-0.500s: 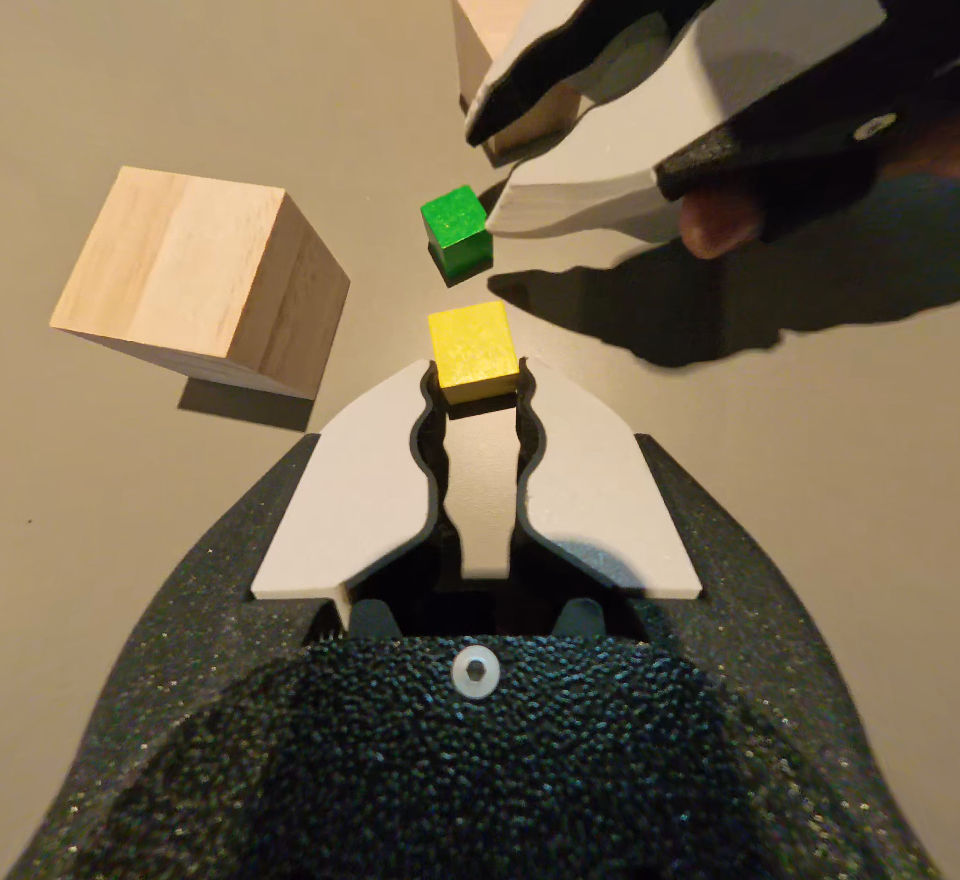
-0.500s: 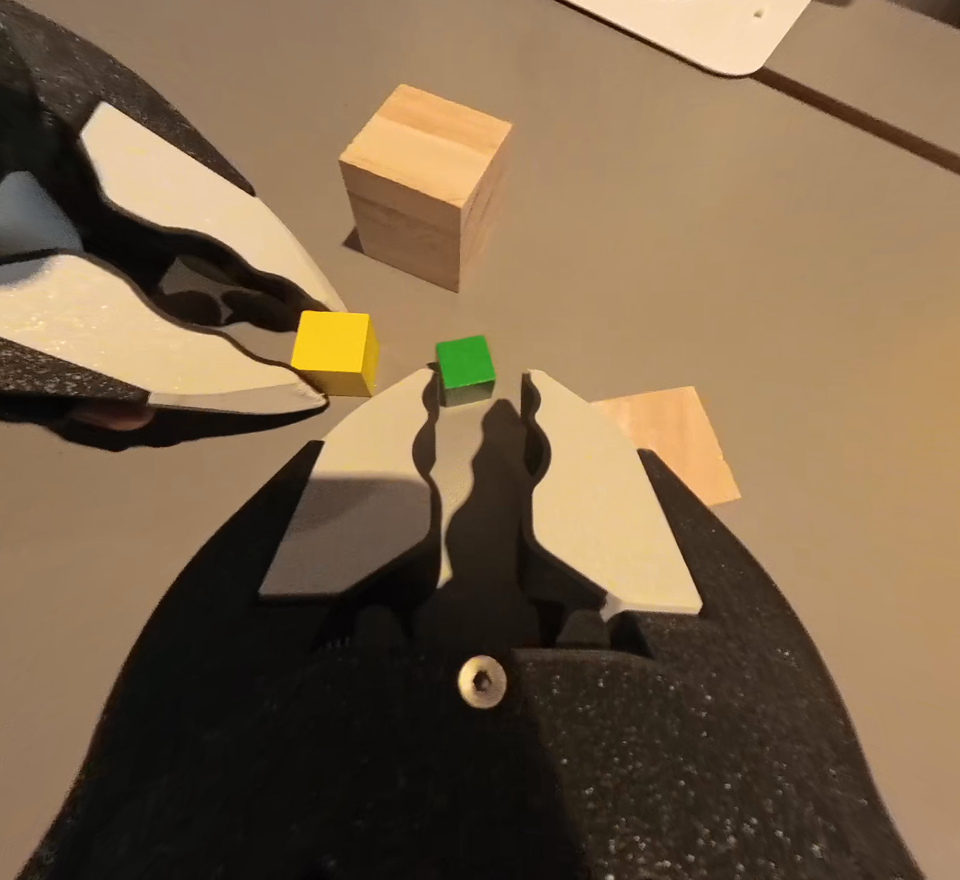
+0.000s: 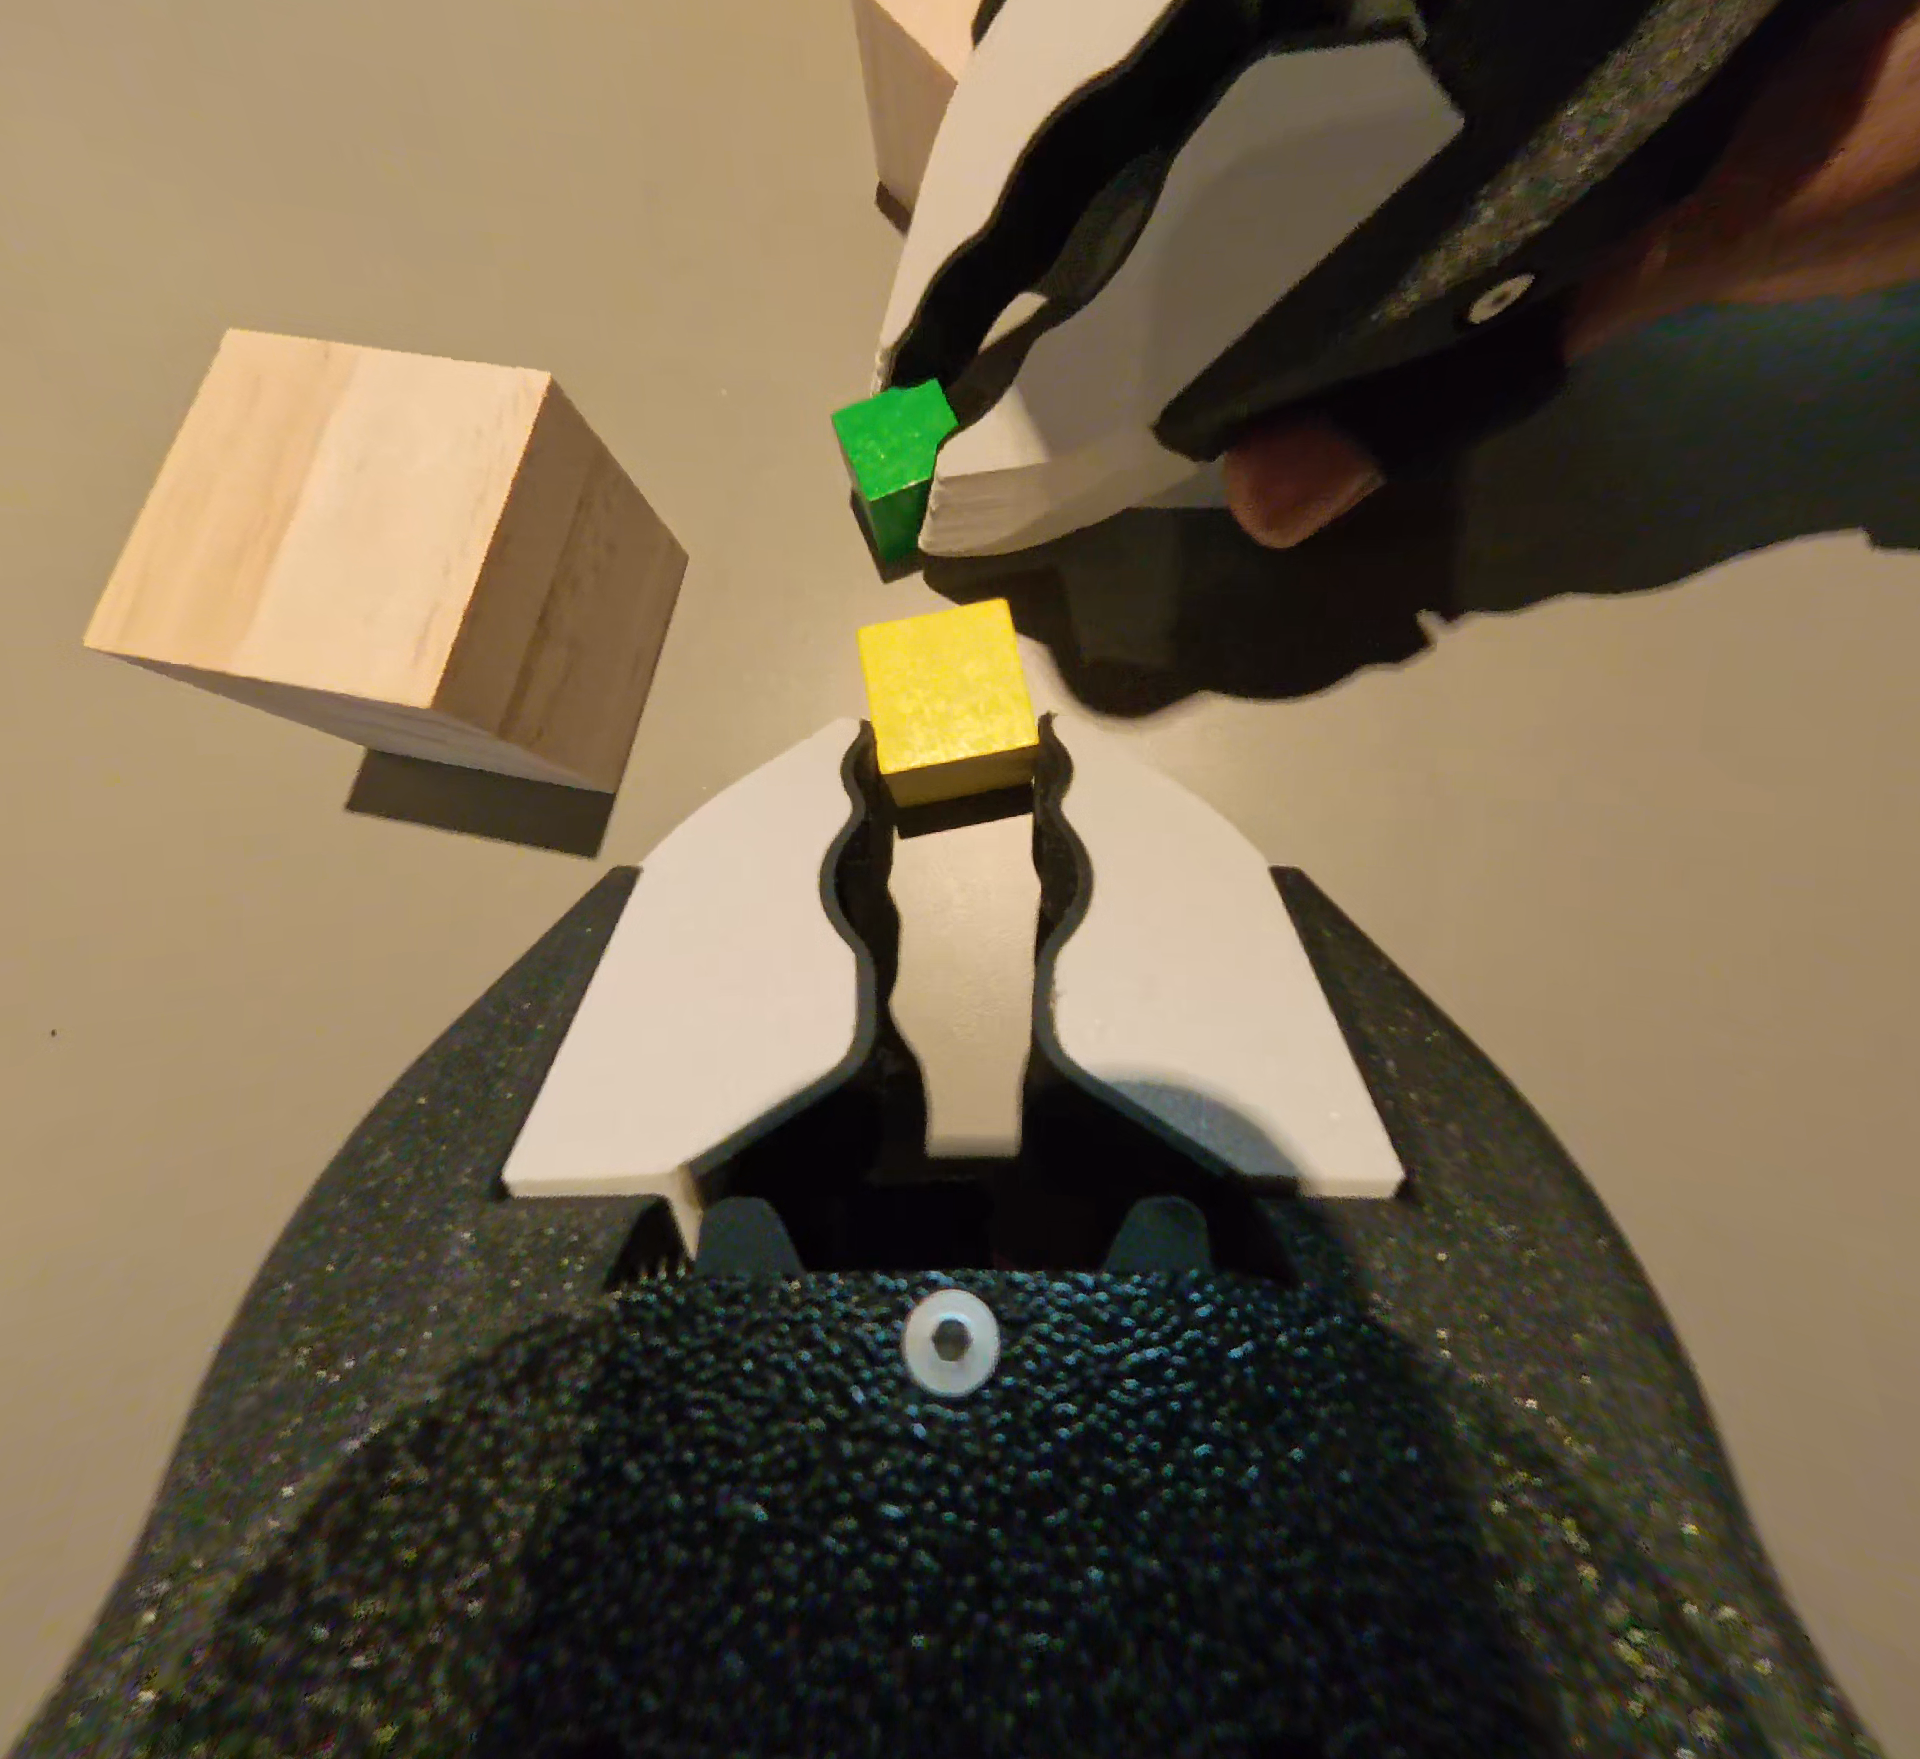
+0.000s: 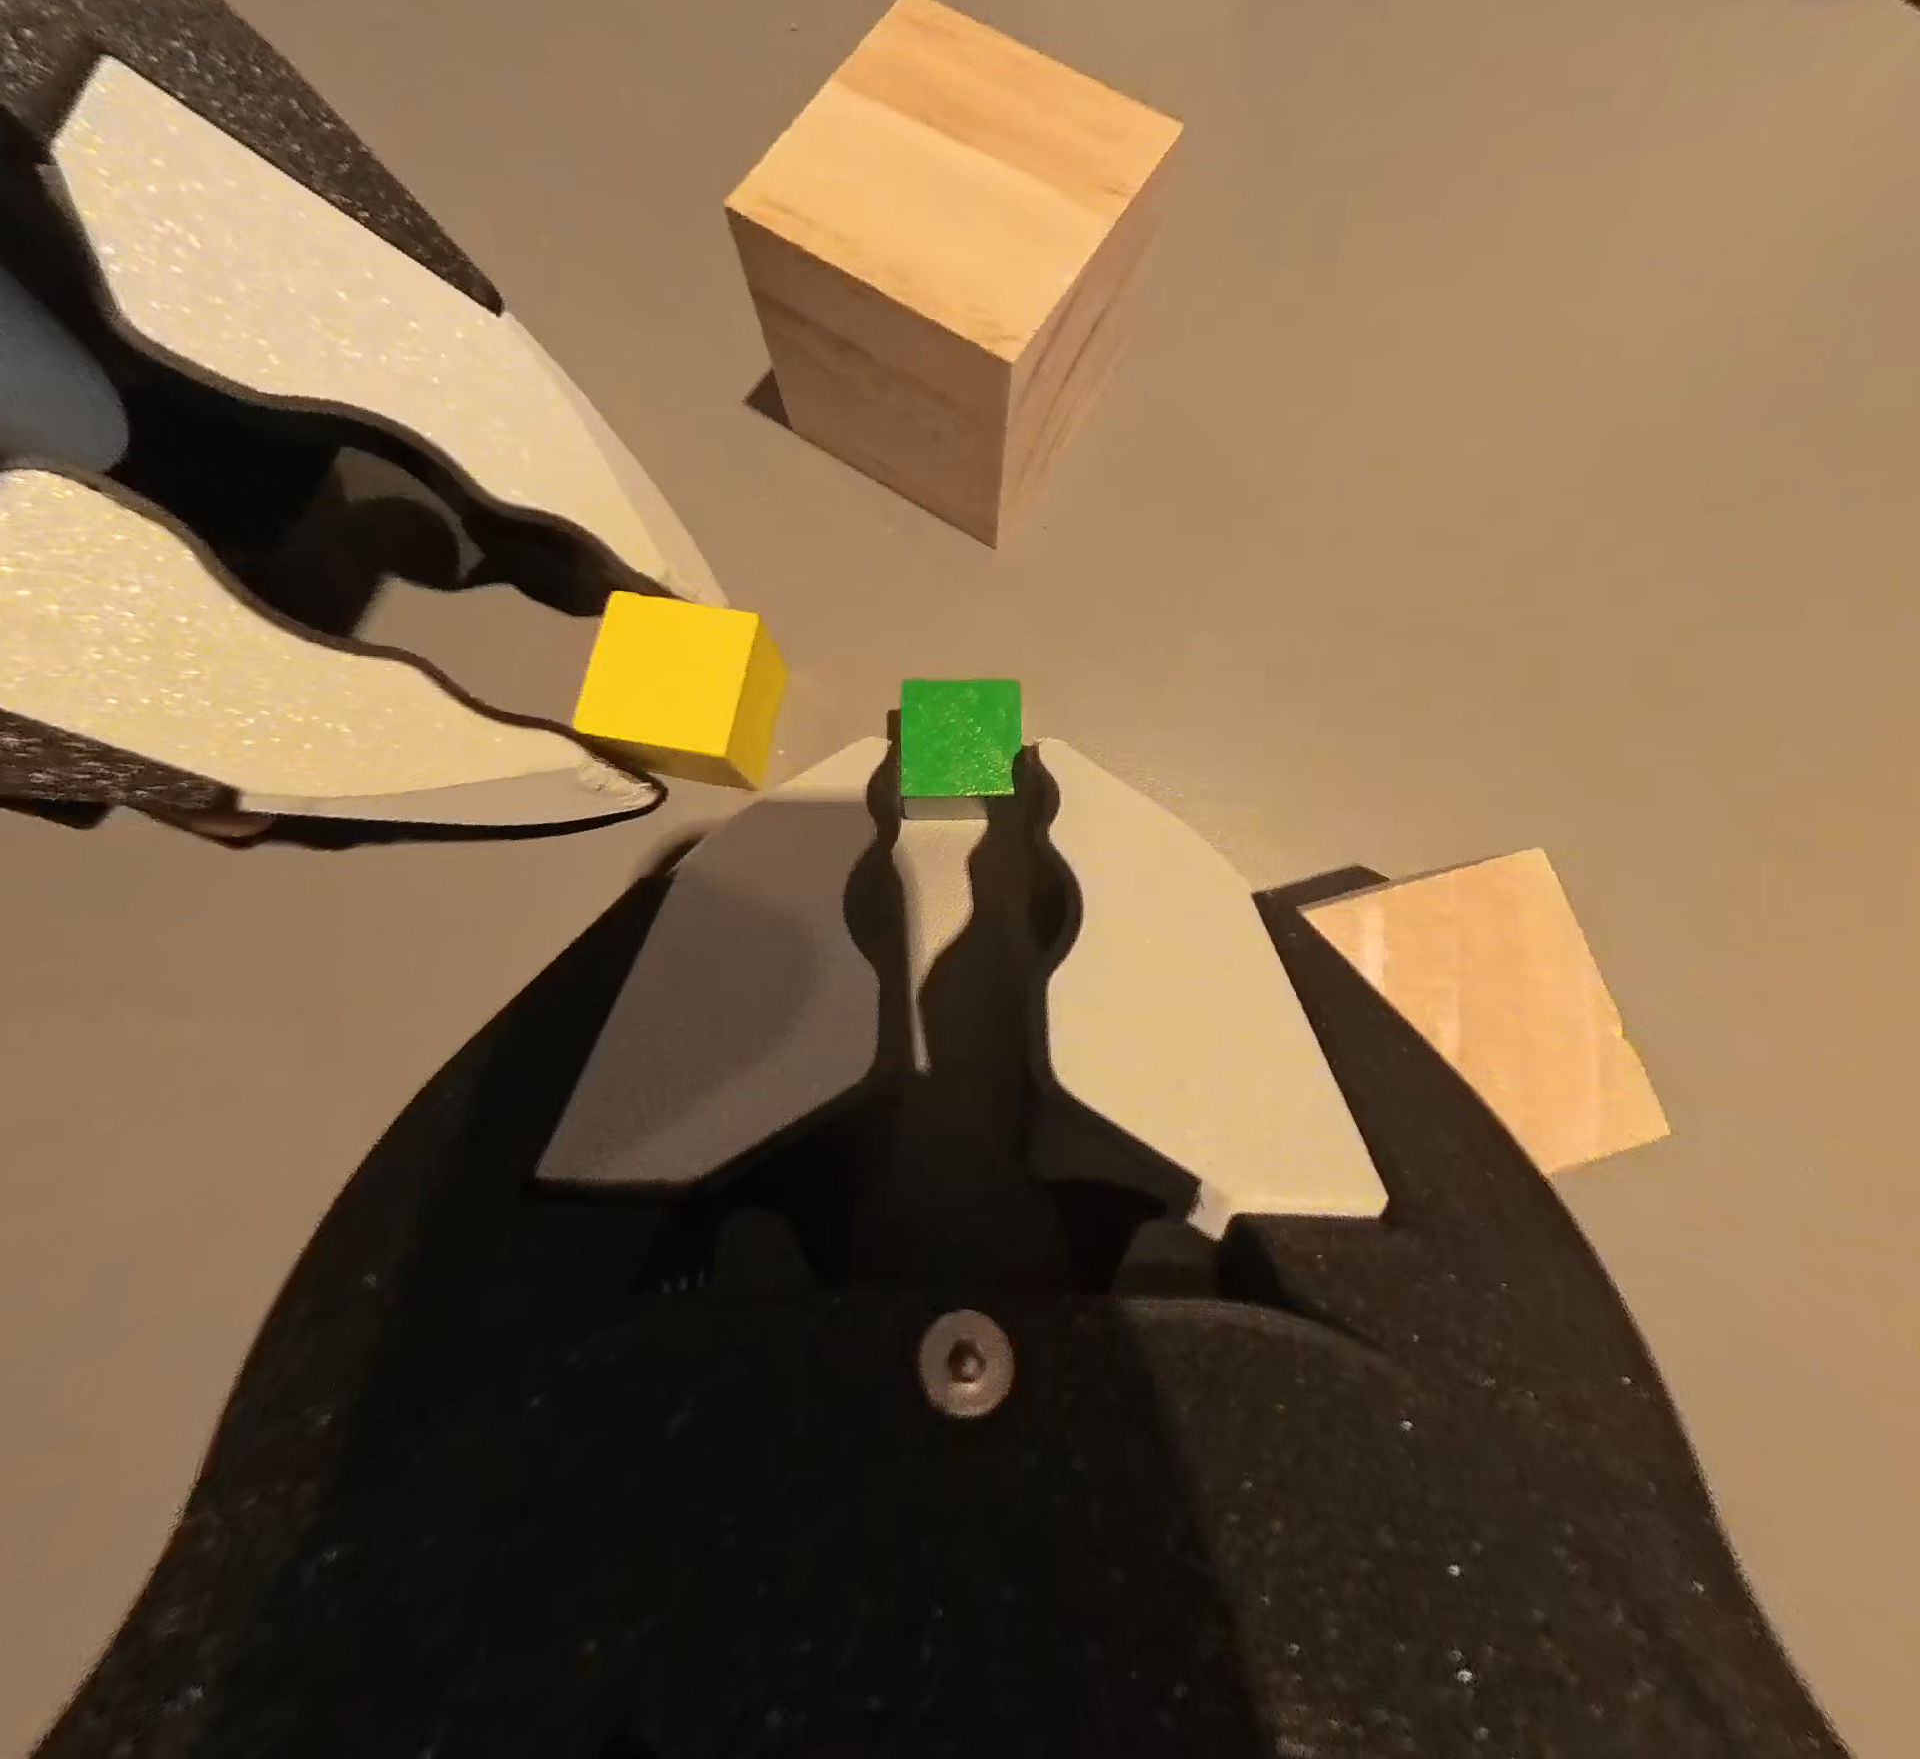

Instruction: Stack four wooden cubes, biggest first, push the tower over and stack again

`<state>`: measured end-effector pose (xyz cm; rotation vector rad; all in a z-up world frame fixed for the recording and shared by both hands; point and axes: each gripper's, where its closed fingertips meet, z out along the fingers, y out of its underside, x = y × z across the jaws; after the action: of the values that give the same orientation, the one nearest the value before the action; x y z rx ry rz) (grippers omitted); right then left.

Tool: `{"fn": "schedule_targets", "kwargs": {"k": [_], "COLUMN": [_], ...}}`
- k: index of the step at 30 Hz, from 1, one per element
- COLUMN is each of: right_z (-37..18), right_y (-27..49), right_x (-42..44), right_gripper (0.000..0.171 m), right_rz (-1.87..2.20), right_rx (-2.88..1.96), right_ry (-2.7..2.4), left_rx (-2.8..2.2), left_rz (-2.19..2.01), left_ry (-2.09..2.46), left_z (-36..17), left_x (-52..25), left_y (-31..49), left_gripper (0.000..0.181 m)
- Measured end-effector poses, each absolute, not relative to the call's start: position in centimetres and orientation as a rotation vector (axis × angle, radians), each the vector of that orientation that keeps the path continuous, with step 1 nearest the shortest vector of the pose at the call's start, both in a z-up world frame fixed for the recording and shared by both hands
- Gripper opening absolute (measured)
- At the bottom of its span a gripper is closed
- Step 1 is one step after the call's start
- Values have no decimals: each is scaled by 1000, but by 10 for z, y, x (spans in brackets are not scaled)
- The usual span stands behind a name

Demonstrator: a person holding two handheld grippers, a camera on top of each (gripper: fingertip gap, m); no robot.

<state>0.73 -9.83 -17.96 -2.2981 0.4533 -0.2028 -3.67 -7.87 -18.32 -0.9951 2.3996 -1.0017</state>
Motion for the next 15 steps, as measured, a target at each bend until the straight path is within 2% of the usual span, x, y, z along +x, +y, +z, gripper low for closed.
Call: {"fn": "schedule_targets", "kwargs": {"k": [1, 9, 15], "right_z": [-176, -143, -154], "right_y": [-99, -83, -74], "right_x": [7, -24, -29], "right_gripper": [21, 22, 21], "right_rz": [-193, -72, -87], "right_rx": [-2269, -2155, -2248], "right_ry": [471, 512, 526], "left_rx": [-1005, -1073, -1066], "left_rz": [-992, -952, -946], "left_ry": [2388, 2321, 2313], "left_z": [-183, -182, -182], "left_x": [-36, -31, -31], "left_y": [-78, -75, -76], "left_gripper": [28, 28, 28]}}
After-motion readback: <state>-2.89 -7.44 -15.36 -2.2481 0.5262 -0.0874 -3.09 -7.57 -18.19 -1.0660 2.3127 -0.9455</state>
